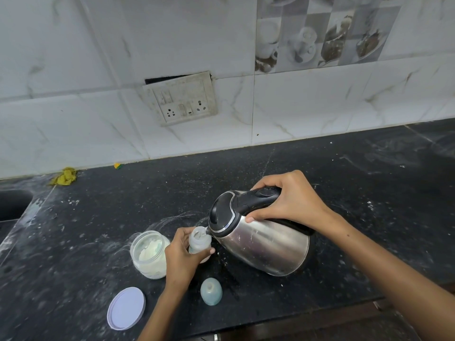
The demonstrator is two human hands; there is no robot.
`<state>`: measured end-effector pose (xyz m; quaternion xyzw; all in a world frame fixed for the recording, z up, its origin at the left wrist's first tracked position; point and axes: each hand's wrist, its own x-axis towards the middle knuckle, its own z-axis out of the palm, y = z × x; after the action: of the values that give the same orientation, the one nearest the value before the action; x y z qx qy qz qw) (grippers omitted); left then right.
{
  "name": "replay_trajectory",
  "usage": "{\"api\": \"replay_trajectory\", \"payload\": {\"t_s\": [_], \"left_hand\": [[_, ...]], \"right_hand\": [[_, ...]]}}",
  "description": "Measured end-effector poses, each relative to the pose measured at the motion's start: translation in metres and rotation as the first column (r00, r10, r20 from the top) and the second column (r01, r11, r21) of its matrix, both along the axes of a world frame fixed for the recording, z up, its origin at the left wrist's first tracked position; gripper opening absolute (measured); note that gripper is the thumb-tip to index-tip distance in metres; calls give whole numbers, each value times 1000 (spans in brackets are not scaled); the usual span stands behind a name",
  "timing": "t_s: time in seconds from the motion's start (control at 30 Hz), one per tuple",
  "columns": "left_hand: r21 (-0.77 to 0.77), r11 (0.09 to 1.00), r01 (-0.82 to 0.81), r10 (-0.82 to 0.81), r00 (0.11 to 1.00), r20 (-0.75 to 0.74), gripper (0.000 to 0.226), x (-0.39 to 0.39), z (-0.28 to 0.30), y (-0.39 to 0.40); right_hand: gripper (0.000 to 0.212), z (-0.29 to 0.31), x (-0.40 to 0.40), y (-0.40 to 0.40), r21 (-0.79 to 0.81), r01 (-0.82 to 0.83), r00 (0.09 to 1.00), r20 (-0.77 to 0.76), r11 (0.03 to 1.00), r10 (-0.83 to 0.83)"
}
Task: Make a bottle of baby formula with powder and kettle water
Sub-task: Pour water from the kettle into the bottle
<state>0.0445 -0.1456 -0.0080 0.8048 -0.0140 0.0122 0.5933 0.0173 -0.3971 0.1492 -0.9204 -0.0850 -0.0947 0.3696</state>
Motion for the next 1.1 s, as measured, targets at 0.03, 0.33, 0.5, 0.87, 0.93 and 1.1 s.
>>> {"api": "replay_trajectory", "payload": {"t_s": [0.03,0.33,0.5,0.87,0.93,1.1], "left_hand": [[-5,1000,-1,1,1000,-4,59,0,0,0],[-40,999,-7,5,999,-43,59,-2,3,-3],[-62,998,-5,1,998,-62,59,-3,5,-7],[-62,998,32,-33,999,-8,59,-4,15,-26],[-51,998,46,-46,999,3,59,-5,14,-28],[-34,997,64,-63,997,52,58,-7,17,-31]], "right_hand": [[49,0,0,0,0,0,1000,4,1000,0],[45,-3,-5,-6,47,17,999,35,999,-19],[42,-6,-8,-12,80,32,997,62,996,-37],[46,-30,-30,-44,340,174,968,112,924,-224],[47,-41,-35,-51,413,233,946,113,880,-304],[47,-75,-46,-57,575,348,861,117,741,-495]]}}
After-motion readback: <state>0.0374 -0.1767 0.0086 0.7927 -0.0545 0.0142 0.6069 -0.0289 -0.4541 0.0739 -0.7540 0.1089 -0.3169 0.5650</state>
